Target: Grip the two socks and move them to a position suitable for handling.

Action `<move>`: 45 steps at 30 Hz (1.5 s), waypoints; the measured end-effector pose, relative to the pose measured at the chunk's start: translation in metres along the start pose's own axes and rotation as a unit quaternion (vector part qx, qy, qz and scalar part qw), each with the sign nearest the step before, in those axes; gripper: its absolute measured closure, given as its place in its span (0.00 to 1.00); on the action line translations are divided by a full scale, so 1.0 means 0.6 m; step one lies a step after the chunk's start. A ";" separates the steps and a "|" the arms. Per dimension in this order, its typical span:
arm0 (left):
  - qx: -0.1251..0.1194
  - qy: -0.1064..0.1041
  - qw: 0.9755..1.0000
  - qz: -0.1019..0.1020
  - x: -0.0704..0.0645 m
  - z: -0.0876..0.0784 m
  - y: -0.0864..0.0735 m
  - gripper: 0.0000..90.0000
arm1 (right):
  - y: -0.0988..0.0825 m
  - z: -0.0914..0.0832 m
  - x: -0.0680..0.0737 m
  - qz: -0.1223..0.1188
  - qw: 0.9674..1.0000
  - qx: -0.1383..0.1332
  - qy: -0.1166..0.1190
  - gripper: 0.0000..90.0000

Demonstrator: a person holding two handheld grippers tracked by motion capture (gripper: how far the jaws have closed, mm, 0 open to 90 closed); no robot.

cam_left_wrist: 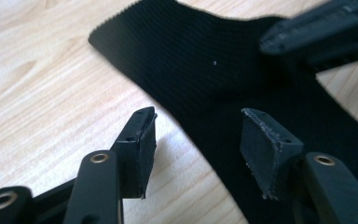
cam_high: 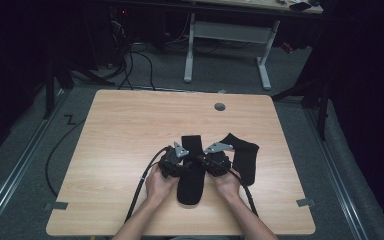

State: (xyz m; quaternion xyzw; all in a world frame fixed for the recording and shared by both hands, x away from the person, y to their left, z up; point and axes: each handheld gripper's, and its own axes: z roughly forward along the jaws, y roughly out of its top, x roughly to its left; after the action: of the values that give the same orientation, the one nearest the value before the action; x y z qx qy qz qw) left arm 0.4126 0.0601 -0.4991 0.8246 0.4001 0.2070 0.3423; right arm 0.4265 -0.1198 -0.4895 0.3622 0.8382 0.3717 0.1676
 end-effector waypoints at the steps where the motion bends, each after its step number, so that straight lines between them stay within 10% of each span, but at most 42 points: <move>1: -0.001 0.000 1.000 -0.003 0.000 0.000 -0.001 0.50 | 0.000 0.004 -0.003 0.001 1.000 0.004 -0.004 0.96; 20: -0.026 -0.012 0.999 -0.029 0.014 0.003 -0.016 0.42 | 0.017 0.031 -0.009 0.009 1.000 -0.006 -0.007 0.87; 26: -0.026 -0.014 0.999 -0.028 0.015 0.004 -0.016 0.42 | 0.014 0.046 -0.037 0.045 0.999 0.000 -0.025 0.83; 38: -0.026 -0.017 0.999 -0.028 0.018 0.005 -0.015 0.42 | 0.040 0.065 0.004 -0.005 1.000 0.012 0.019 0.66; 45: -0.025 -0.009 0.999 -0.037 0.028 0.009 -0.012 0.42 | 0.049 0.081 0.001 -0.001 1.000 0.013 -0.018 0.63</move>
State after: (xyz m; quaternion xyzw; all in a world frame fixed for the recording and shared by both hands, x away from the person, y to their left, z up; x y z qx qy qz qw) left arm 0.4223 0.0746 -0.5066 0.8020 0.4222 0.1967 0.3740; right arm 0.4668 -0.0816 -0.5001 0.3701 0.8402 0.3539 0.1782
